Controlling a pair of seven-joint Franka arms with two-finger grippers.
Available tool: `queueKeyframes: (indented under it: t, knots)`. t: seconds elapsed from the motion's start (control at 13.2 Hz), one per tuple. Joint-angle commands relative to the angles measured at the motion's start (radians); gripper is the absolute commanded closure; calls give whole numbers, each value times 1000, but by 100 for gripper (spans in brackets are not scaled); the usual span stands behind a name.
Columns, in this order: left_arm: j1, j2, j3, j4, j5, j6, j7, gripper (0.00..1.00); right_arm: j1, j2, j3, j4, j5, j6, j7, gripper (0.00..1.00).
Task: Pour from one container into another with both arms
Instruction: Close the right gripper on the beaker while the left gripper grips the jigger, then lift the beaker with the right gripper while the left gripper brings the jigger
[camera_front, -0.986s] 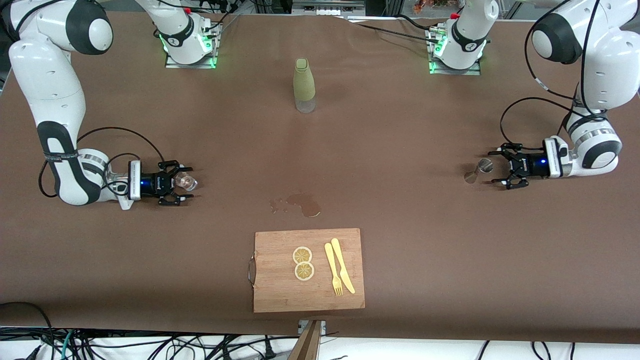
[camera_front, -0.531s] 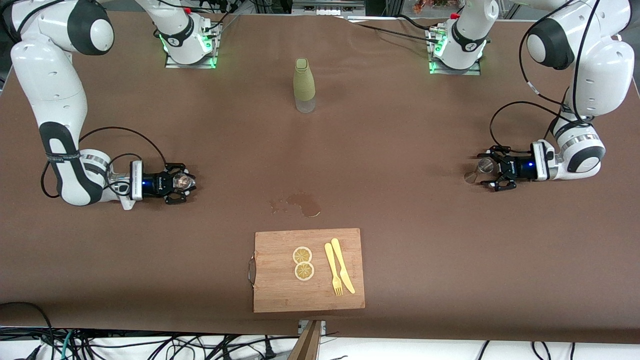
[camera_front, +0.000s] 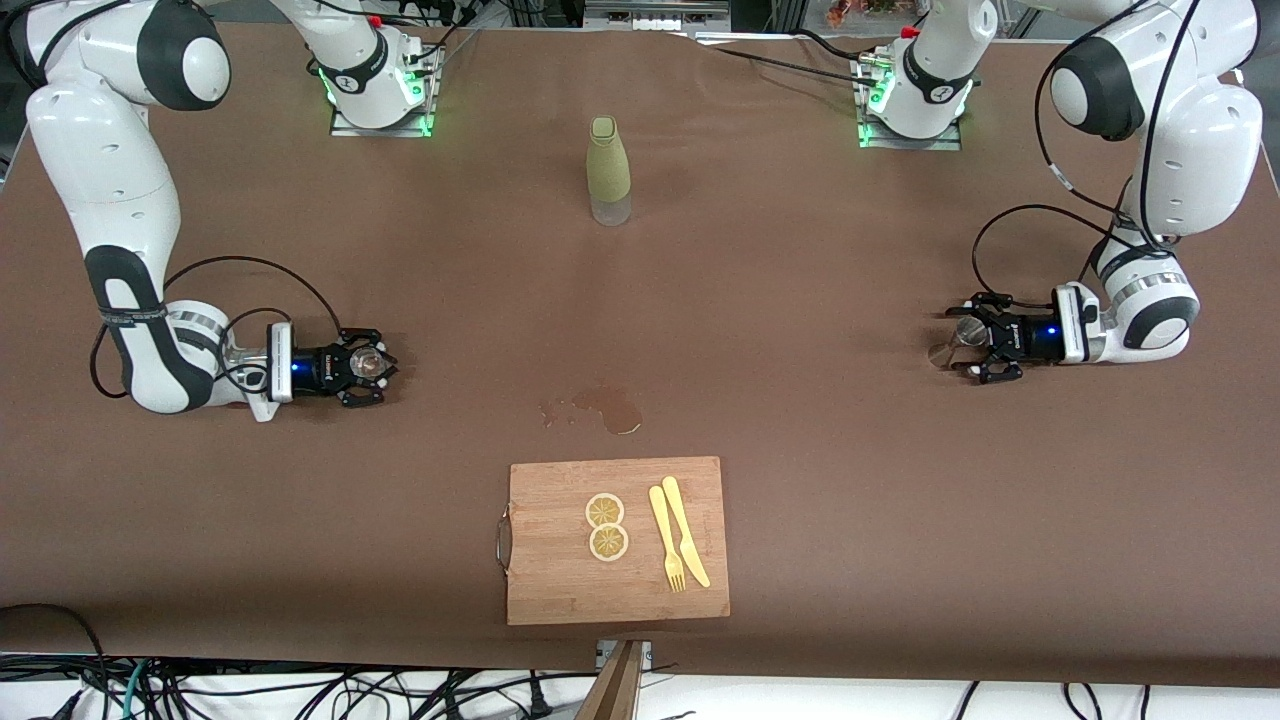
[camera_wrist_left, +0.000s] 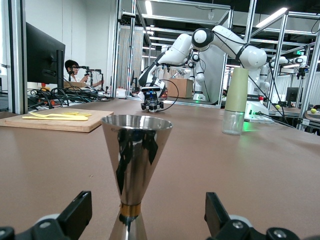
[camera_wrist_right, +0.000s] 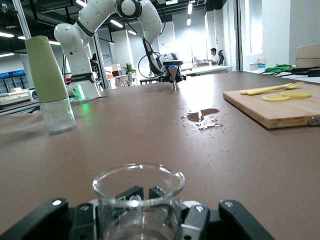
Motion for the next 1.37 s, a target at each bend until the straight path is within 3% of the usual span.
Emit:
queueKeyframes:
  t: [0.0,0.3,0.53,0.61,0.76,0.83,0.91,1.29]
  knots:
    - [-11,14,8,-10,-23,4,195,11,2,7,48,17,21,-31,47,100]
    - [-10,12,8,-10,-16,4,195,15,89,0,97,57,10,-79,97,100]
    - [-8,12,8,-8,-10,3,196,42,157,0,102,79,21,-76,152,100]
    - [-8,12,8,-8,-10,3,203,45,163,-1,109,91,22,-70,162,100]
    - [-4,14,10,-11,-10,3,224,67,163,-1,117,99,22,-70,176,100]
    - [-2,14,10,-11,-9,4,227,88,163,-1,126,99,22,-70,177,100]
    - [1,16,10,-11,-9,4,230,100,163,-3,131,99,24,-71,179,100]
    - [-5,16,10,-1,-13,15,284,100,195,-35,152,109,59,-62,229,100]
